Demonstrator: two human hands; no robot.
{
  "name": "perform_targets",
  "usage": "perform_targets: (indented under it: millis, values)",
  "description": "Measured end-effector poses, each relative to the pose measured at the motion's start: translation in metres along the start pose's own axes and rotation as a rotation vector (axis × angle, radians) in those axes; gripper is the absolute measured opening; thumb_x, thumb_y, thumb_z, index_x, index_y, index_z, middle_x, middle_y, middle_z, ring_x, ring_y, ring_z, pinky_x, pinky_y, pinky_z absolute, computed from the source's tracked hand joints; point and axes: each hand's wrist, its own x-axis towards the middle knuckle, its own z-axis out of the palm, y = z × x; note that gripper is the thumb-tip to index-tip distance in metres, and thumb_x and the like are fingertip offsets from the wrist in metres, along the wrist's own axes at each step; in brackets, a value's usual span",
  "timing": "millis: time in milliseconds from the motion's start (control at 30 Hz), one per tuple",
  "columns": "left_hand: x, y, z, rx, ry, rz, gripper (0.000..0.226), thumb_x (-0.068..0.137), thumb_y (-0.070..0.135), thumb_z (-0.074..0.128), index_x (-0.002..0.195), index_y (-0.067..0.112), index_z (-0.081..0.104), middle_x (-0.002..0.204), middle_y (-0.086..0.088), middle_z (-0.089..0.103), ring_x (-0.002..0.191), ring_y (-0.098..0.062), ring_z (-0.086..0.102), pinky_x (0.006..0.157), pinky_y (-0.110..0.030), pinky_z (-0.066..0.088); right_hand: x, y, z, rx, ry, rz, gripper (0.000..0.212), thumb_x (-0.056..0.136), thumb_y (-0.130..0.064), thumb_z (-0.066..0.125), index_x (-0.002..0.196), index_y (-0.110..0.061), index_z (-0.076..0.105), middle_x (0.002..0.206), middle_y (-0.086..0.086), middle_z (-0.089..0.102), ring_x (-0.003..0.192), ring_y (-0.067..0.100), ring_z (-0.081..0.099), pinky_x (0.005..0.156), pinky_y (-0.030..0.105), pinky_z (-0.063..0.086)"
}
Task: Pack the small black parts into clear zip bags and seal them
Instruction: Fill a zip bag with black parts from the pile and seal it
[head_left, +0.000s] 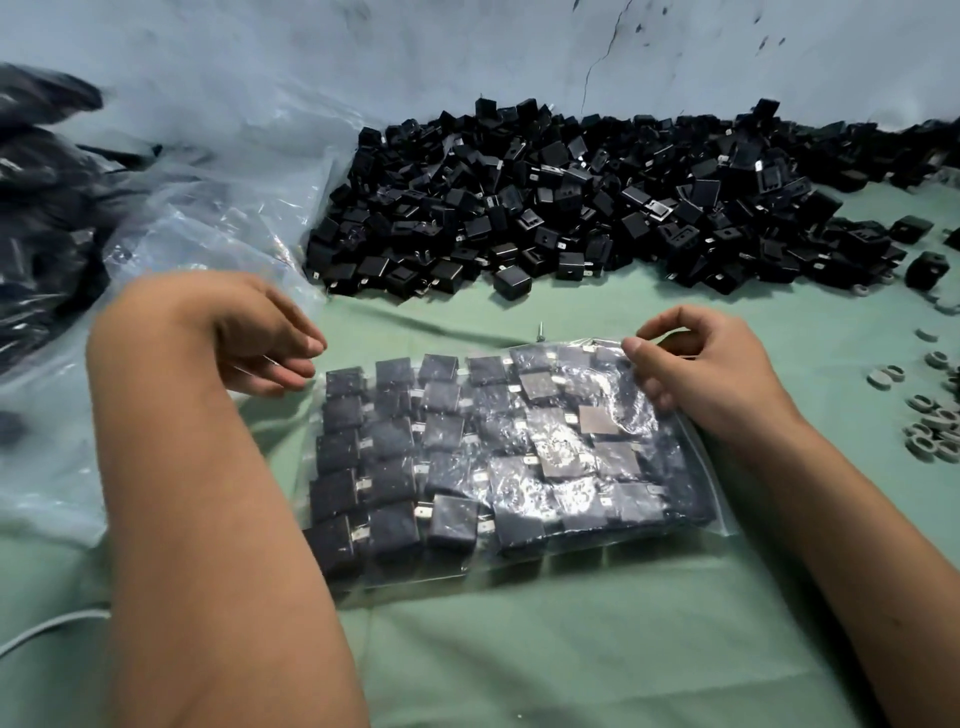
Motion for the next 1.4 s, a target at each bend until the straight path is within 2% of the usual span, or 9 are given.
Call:
perform_targets:
  millis: [67,233,500,767,1000,1067,1233,1333,1400]
  values:
    - [0.001,-0.004,-0.001,-0.066,-0.026,-0.012,0.011,0.099,-0.006,0.058,0.097,-0.002,0.069,0.084,-0.024,0.072,0.052,-0.022,0.072,0.051,-0.033,0.062,-0.003,-0.002,0.0,0.025,-0.011,0.008,0.017,0.091,-0.026,0.079,0.099,-0.017,0.067,0.075,0.008,0.076,0.054,0.018,0.066,0.051,0.032,0.054]
    - [0.01,-0.011,-0.002,-0.044,-0.07,-0.016,0.018,0.093,-0.012,0.063,0.095,-0.001,0.077,0.085,-0.021,0.077,0.062,-0.024,0.074,0.06,-0.038,0.065,-0.004,-0.002,0.002,0.006,0.002,0.015,0.017,0.09,-0.022,0.08,0.1,-0.016,0.068,0.075,0.009,0.076,0.053,0.019,0.064,0.051,0.032,0.052]
    - [0.021,-0.019,0.0,-0.094,-0.022,-0.028,0.014,0.087,-0.011,0.07,0.092,0.002,0.074,0.075,-0.016,0.077,0.056,-0.02,0.074,0.041,-0.026,0.055,-0.005,-0.004,0.006,-0.047,0.102,-0.044,0.016,0.087,-0.028,0.082,0.096,-0.023,0.07,0.079,0.005,0.075,0.078,0.032,0.073,0.08,0.052,0.059]
    - [0.019,-0.016,0.009,-0.154,-0.029,-0.071,0.017,0.092,-0.013,0.063,0.081,-0.001,0.068,0.058,-0.014,0.069,0.052,-0.02,0.068,0.045,-0.028,0.059,-0.007,-0.007,0.008,-0.035,0.123,-0.068,0.014,0.089,-0.021,0.08,0.098,-0.023,0.07,0.08,0.009,0.073,0.068,0.017,0.066,0.071,0.039,0.055]
    - [0.022,-0.01,0.012,-0.239,0.032,-0.114,0.023,0.099,-0.007,0.056,0.08,0.003,0.064,0.072,-0.013,0.06,0.064,-0.017,0.056,0.042,-0.022,0.053,0.007,-0.012,0.018,0.045,0.157,-0.057,0.017,0.086,-0.017,0.081,0.098,-0.021,0.071,0.078,0.009,0.071,0.063,0.011,0.062,0.064,0.033,0.052]
    - [0.026,-0.008,0.012,-0.275,0.079,-0.106,0.023,0.101,-0.004,0.055,0.081,0.004,0.063,0.072,-0.012,0.058,0.063,-0.017,0.053,0.044,-0.022,0.054,0.015,-0.017,0.022,0.055,0.149,-0.052,0.017,0.086,-0.017,0.082,0.099,-0.021,0.071,0.082,0.012,0.072,0.066,0.014,0.063,0.068,0.038,0.053]
    - [0.042,-0.012,0.008,-0.302,0.312,-0.057,0.008,0.092,0.003,0.073,0.086,0.008,0.076,0.084,-0.01,0.07,0.071,-0.022,0.061,0.09,-0.042,0.06,0.027,-0.031,0.023,-0.14,0.111,-0.056,0.025,0.09,-0.032,0.079,0.109,-0.022,0.065,0.088,0.005,0.071,0.077,0.016,0.067,0.076,0.039,0.056]
    - [0.04,-0.023,-0.008,-0.404,0.587,0.012,0.011,0.08,0.012,0.084,0.085,0.011,0.075,0.092,-0.012,0.075,0.084,-0.028,0.072,0.094,-0.047,0.06,0.018,-0.039,0.008,-0.461,0.026,0.053,0.041,0.088,-0.055,0.072,0.111,-0.023,0.062,0.089,0.0,0.07,0.079,0.016,0.069,0.076,0.041,0.058]
    - [0.035,-0.028,-0.027,-0.596,0.831,0.111,0.007,0.075,0.014,0.073,0.082,0.015,0.071,0.096,-0.015,0.077,0.086,-0.033,0.075,0.088,-0.046,0.061,0.006,-0.047,-0.001,-0.561,-0.12,0.154,0.048,0.084,-0.063,0.071,0.106,-0.021,0.062,0.076,0.003,0.074,0.063,0.02,0.072,0.07,0.046,0.062]
